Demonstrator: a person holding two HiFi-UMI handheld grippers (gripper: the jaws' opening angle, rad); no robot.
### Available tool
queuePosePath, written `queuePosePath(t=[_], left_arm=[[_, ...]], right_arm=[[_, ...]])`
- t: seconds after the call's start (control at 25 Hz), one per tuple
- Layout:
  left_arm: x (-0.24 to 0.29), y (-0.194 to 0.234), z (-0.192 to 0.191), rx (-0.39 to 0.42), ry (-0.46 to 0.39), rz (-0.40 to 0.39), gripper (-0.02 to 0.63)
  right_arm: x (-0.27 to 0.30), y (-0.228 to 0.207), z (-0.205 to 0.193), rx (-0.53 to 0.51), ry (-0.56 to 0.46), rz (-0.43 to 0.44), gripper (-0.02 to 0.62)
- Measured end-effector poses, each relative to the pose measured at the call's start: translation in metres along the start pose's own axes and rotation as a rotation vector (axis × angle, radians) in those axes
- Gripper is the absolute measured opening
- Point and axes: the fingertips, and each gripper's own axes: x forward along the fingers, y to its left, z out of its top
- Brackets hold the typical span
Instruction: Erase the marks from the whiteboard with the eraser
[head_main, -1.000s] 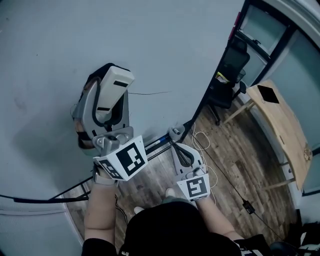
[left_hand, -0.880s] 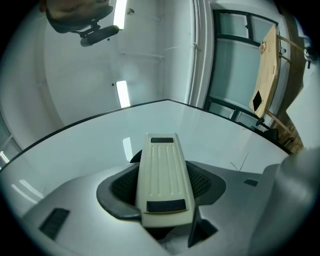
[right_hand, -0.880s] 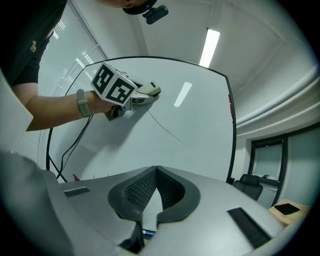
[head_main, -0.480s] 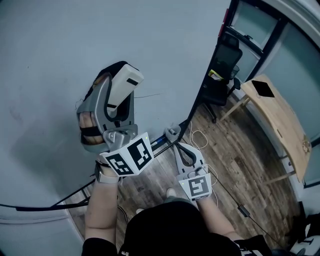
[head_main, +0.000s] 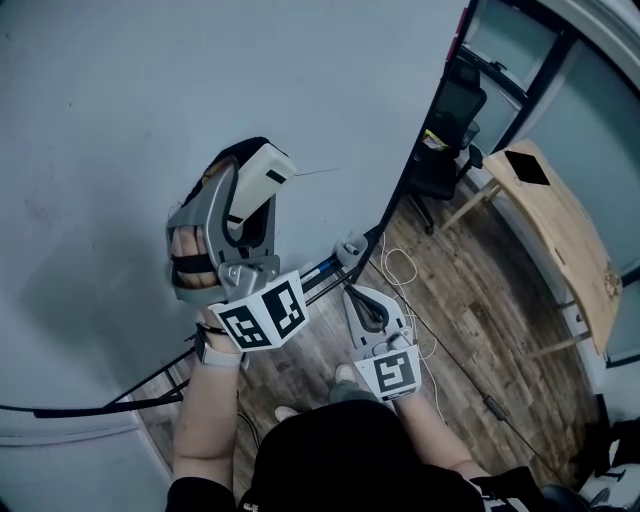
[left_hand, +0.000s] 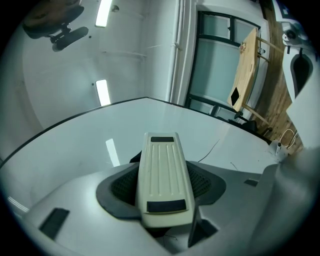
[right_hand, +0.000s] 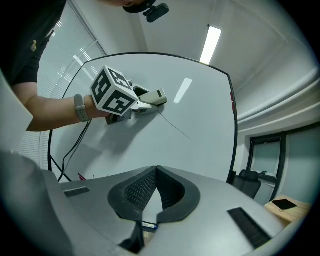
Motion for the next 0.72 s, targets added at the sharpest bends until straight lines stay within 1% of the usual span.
queuePosePath(t=[0.16,0.28,0.36,0.48,0.64,0.72], left_arm=[[-0.004,-0.004,-0.004,-0.042,-0.002,-0.005,0.262],[-0.002,-0.008,-0.002,-0.111,-0.002,-0.009,0.262],[0.002,-0.017,0.0,-0.148,0.001,-0.033,0.262],[0.013,-0.032,0.01,-0.155,0.009,-0.054,0.262],[0.027,-0.051,0.033,-0.147,0.012,-0.039,0.262],[0.034,-0.062,0.037,-0.14,0.011,-0.026,0.262]], right_arm=[[-0.005,0.001,-0.005,-0.011,0.023,-0.006,0.028],[-0.006,-0.006,-0.014,-0.012,0.034,-0.01,0.028],[-0.006,-0.012,-0.018,-0.011,0.031,-0.012,0.028],[-0.01,-0.03,-0.018,0.0,0.016,-0.024,0.028],[-0.022,-0.067,-0.024,0.013,0.003,-0.039,0.028],[-0.024,-0.081,-0.031,0.019,0.007,-0.048,0.028]])
